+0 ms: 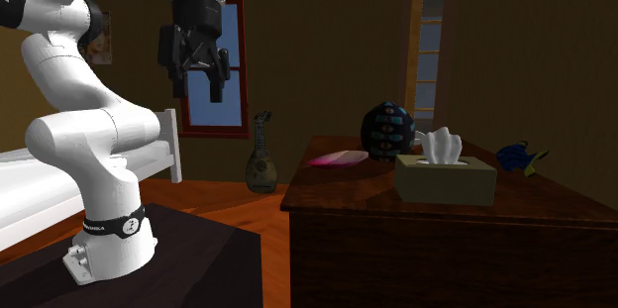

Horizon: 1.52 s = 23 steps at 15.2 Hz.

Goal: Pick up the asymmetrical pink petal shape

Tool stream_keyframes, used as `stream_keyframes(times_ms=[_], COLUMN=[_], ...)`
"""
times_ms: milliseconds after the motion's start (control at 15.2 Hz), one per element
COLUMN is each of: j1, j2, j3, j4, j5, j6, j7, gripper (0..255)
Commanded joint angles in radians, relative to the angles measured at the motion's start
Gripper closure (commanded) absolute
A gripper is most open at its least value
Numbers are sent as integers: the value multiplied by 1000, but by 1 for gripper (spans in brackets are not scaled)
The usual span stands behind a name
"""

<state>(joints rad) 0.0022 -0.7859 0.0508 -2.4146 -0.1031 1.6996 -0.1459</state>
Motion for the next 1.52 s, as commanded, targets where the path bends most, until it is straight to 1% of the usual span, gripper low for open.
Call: stream_keyframes(times_ms=[0,396,726,1056,1452], j1=[0,72,132,177,200], j2=[0,256,468,676,917], j3=[0,-80,-129,-151,-130], j4=[0,87,182,299,467], j5=[0,167,332,509,711], j6=[0,47,45,-2,-111], j7=[0,-106,-218,-336,-451], gripper=[0,0,0,0,0])
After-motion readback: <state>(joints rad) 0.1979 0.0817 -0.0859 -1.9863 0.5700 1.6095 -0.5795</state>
